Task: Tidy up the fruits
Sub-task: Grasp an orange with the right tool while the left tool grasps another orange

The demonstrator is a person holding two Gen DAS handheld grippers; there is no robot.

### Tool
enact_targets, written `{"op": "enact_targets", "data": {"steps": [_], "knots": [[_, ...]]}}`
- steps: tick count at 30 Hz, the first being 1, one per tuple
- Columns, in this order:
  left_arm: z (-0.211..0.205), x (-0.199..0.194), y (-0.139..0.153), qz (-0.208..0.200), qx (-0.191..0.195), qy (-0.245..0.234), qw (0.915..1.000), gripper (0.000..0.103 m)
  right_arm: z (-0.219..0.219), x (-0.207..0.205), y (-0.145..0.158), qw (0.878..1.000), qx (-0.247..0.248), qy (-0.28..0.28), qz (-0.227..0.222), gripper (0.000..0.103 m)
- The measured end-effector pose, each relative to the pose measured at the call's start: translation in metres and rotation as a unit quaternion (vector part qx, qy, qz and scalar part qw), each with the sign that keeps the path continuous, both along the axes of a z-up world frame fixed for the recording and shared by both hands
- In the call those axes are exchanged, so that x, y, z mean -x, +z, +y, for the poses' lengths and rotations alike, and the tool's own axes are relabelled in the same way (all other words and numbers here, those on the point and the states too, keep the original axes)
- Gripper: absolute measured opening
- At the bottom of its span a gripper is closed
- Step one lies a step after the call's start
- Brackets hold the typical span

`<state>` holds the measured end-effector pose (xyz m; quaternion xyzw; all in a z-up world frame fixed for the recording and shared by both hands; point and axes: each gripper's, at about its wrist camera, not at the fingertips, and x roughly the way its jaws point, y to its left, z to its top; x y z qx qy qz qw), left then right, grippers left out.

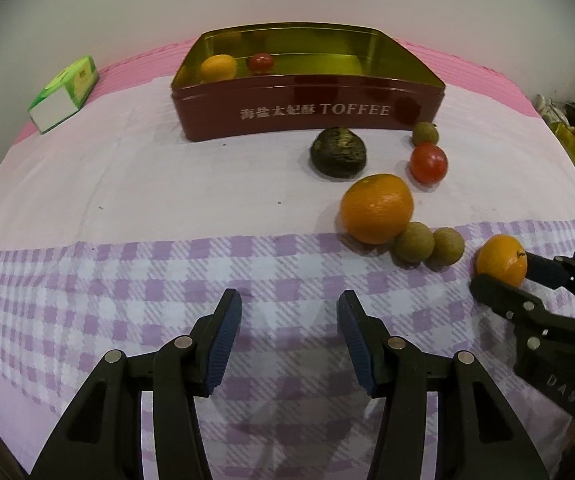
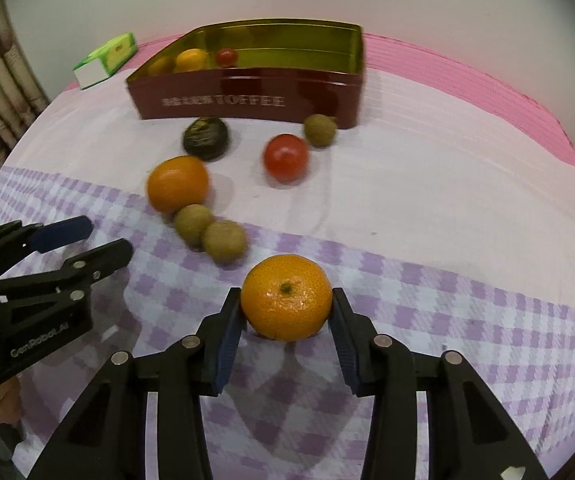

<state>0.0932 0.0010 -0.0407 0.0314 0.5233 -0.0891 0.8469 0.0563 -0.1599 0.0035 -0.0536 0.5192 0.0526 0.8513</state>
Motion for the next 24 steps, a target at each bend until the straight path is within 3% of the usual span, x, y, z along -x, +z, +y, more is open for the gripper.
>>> {"op": "enact_targets", "data": {"steps": [24], "knots": [[-0.050,-0.029,0.001,-0.008,0.005,-0.041,0.9991,0.052,-0.040,-0.009,0.001,0.999,-0.012,-0.043,-0.005,0.040]]}}
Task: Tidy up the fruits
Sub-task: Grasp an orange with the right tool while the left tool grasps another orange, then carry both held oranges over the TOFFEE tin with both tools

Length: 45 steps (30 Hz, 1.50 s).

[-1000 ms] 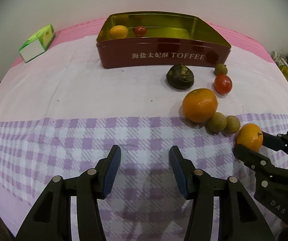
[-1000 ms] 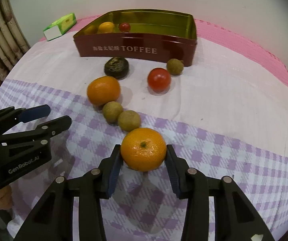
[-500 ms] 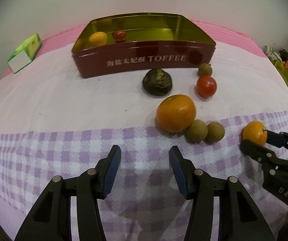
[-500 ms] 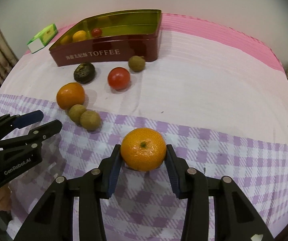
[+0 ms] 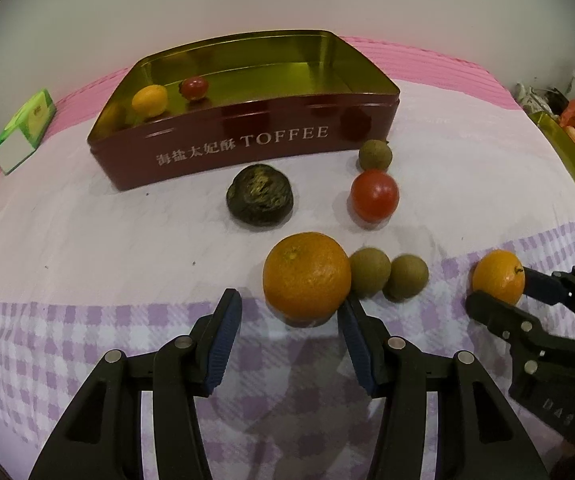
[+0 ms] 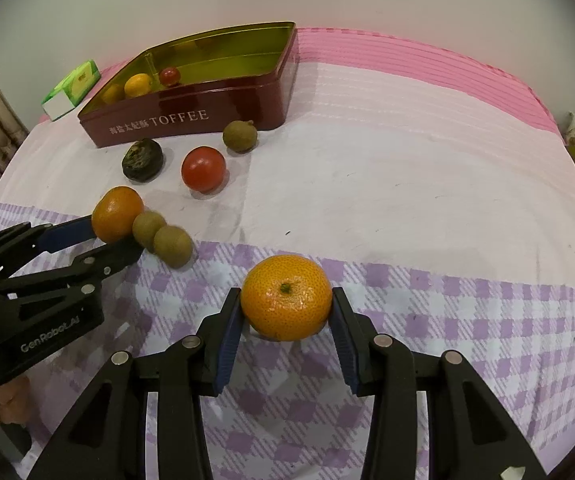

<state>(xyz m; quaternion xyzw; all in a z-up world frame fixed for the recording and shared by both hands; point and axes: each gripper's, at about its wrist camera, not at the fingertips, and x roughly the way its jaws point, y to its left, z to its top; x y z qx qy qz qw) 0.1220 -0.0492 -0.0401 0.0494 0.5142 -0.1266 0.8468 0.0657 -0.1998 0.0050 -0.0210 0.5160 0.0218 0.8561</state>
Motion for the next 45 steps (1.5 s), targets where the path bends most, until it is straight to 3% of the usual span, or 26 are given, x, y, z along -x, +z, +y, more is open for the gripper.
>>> {"op": "enact_targets", "data": {"steps": [13,17,22,45], "knots": [[-0.011,-0.020,-0.001,0.001,-0.001,0.002,1.0000,0.052,-0.001,-0.013,-0.001,1.000,0.018,0.007,-0.008,0.040],[-0.008,-0.019,-0.002,-0.004,-0.001,0.002,1.0000,0.051,0.000,-0.017,-0.002,0.999,0.028,0.011,-0.010,0.040],[-0.003,-0.015,-0.002,-0.009,0.000,0.004,1.0000,0.043,-0.001,-0.017,-0.003,0.999,0.031,0.010,-0.012,0.040],[0.016,-0.005,0.001,-0.006,-0.007,0.020,0.9998,0.042,0.002,-0.019,-0.001,0.999,0.039,0.007,-0.008,0.039]]}}
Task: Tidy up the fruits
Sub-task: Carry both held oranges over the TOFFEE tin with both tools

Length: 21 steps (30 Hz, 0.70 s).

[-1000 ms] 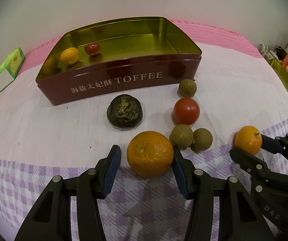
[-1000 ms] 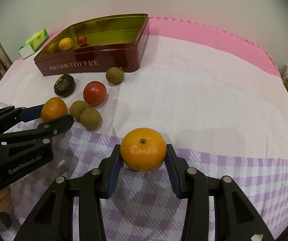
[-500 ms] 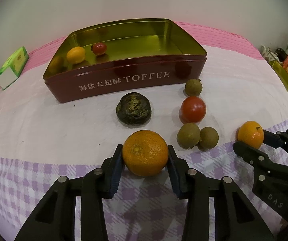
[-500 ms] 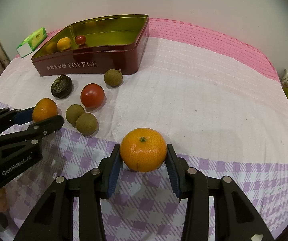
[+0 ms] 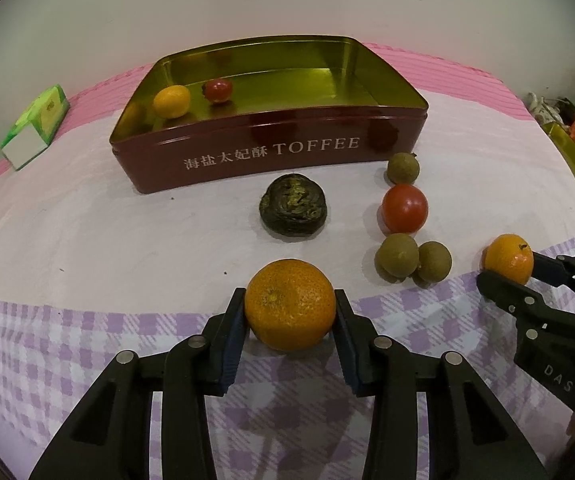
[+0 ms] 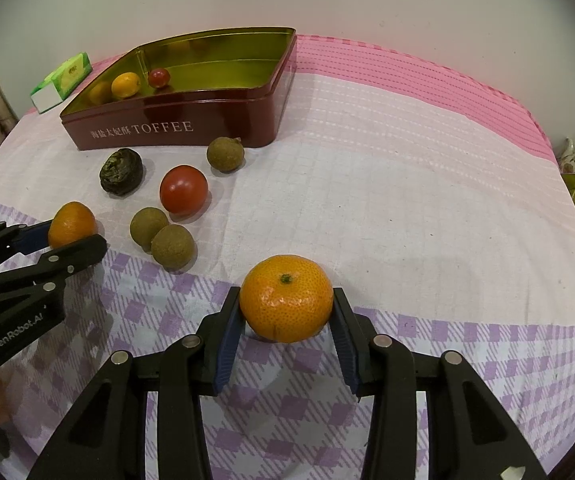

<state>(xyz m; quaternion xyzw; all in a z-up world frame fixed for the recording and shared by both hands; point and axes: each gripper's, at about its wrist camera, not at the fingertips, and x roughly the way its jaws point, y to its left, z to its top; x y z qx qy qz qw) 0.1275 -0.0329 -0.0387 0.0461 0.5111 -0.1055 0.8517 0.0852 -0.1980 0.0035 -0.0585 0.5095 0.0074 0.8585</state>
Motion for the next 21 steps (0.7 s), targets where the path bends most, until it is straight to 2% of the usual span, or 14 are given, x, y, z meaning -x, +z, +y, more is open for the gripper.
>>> {"op": "enact_targets", "data": {"steps": [21], "knots": [[0.019,-0.008,0.016,-0.010,0.013,0.017,0.9997,0.042,0.009,-0.005,0.012,1.000,0.006,0.004,0.007,0.038]]}}
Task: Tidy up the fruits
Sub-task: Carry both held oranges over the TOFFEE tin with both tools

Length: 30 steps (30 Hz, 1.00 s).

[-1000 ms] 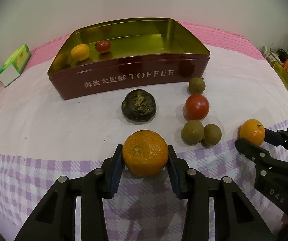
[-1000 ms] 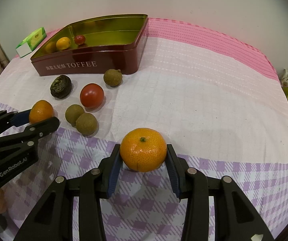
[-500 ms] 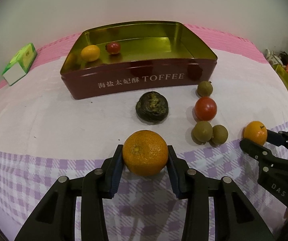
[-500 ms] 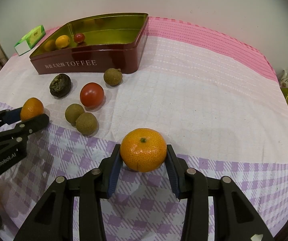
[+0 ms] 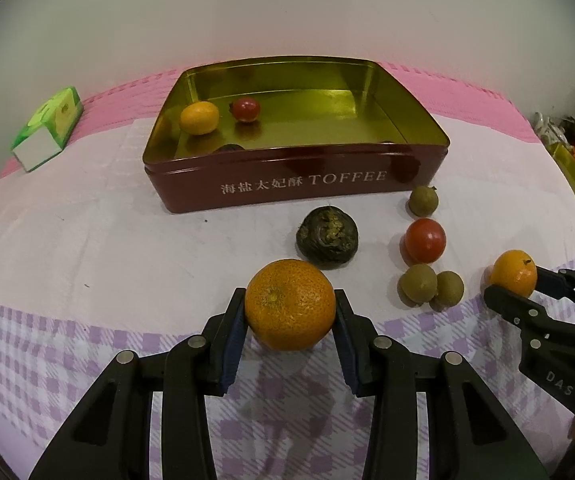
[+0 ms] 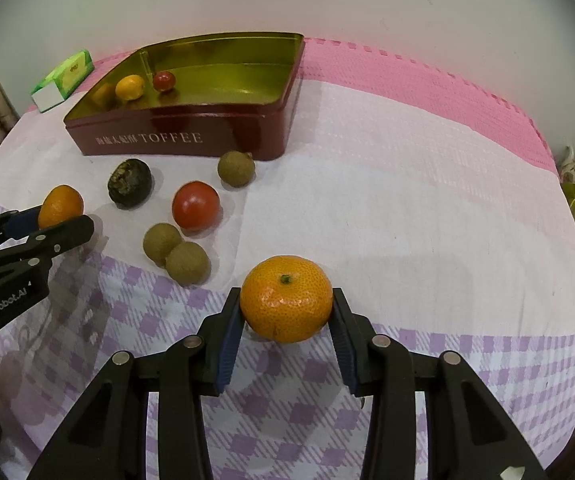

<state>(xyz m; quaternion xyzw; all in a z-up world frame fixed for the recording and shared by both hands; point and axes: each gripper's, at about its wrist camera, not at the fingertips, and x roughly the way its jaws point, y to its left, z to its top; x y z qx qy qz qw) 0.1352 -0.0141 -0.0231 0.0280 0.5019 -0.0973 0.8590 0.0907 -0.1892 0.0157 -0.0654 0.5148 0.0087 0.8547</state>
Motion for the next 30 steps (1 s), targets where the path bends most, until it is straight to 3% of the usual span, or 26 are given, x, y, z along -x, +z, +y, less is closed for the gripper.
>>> {"op": "enact_targets", "data": {"steps": [19,30], "knots": [[0.025,-0.010,0.014,-0.015,0.010,0.029,0.9994,0.042,0.013,-0.019,0.028,0.999,-0.024,0.011,-0.019,0.038],[0.037,-0.044,0.040,-0.044,0.016,0.050,0.9976,0.042,0.029,-0.053,0.051,0.998,-0.032,0.028,-0.044,0.038]]}}
